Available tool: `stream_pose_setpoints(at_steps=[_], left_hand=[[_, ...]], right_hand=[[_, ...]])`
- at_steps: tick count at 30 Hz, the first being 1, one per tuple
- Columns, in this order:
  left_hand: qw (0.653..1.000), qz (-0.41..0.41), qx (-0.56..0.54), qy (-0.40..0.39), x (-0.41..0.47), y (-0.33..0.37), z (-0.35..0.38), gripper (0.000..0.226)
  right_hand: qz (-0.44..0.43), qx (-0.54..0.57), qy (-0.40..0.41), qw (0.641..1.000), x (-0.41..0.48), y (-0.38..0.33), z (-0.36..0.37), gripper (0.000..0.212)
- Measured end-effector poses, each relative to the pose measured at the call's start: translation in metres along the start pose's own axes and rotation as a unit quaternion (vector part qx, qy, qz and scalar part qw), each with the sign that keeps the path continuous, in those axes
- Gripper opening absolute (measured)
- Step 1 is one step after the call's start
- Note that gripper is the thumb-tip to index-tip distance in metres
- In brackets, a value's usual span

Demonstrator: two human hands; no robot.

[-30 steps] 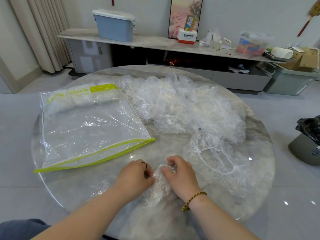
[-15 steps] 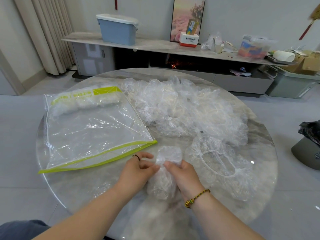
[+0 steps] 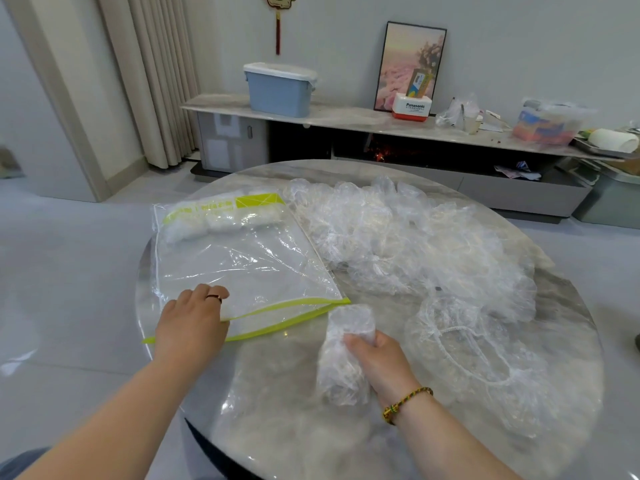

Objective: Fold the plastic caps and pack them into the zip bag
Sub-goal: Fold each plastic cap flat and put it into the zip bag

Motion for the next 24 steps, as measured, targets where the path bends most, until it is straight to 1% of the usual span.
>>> stream_pose_setpoints(at_steps=[2,4,5,8,11,13,16,18,19,20,21,22,23,24], left_hand=[[0.999,-0.018,-0.039,0.006,0.004,-0.002,0.0,0.032],[0.993,-0.036,-0.114,0.01,0.005,0.0,-0.001,0.023],[0.988,-0.032,-0.147,0.013,0.003,0.004,-0.004,0.021],[0.975,0.033,-0.214,0.039,-0.009,0.013,-0.006,0.017],[0.951,0.086,-0.29,0.058,-0.023,0.023,-0.012,0.01],[0.937,0.097,-0.333,0.048,-0.029,0.028,-0.016,0.021],[0.93,0.113,-0.348,-0.022,-0.044,0.032,-0.024,0.029],[0.927,0.116,-0.35,-0.071,-0.055,0.025,-0.032,0.046],[0.923,0.096,-0.364,-0.077,-0.057,0.02,-0.036,0.05],[0.918,0.063,-0.387,-0.064,-0.056,0.017,-0.042,0.044],[0.908,0.02,-0.418,-0.033,-0.049,0.011,-0.045,0.03],[0.897,-0.041,-0.44,0.006,-0.037,0.003,-0.044,0.019],[0.881,-0.118,-0.458,0.026,-0.022,-0.009,-0.039,0.016],[0.854,-0.193,-0.483,0.021,-0.007,-0.018,-0.033,0.027]], right_hand=[[0.003,0.009,0.003,1.0,0.0,-0.001,0.0,0.014],[0.004,0.018,0.003,1.0,0.0,-0.002,0.0,0.02],[0.004,0.02,0.0,1.0,0.0,-0.003,0.0,0.021],[0.005,0.027,-0.025,0.999,0.0,-0.004,0.006,0.023],[0.026,0.027,-0.057,0.998,-0.003,-0.005,0.018,0.023],[0.028,0.034,-0.08,0.996,-0.003,-0.009,0.026,0.023],[0.017,0.015,-0.1,0.995,-0.001,-0.017,0.037,0.018],[0.031,0.001,-0.107,0.994,0.0,-0.019,0.045,0.018],[0.046,-0.004,-0.105,0.993,0.001,-0.018,0.048,0.019],[0.061,-0.009,-0.099,0.993,0.003,-0.014,0.051,0.02],[0.069,-0.011,-0.091,0.993,0.004,-0.011,0.054,0.018],[0.071,-0.017,-0.086,0.994,0.005,-0.009,0.056,0.017],[0.066,-0.031,-0.081,0.994,0.007,-0.007,0.059,0.016],[0.057,-0.042,-0.075,0.995,0.009,-0.007,0.061,0.016]])
Point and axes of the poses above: each hand's wrist, its own x-axis towards the middle knuckle, its own z-axis out of the palm, y = z × x, the point moved 1 cm from there along x, towards the middle knuckle, and after that the axes turned 4 degrees about -x, right-handed, at the moved point
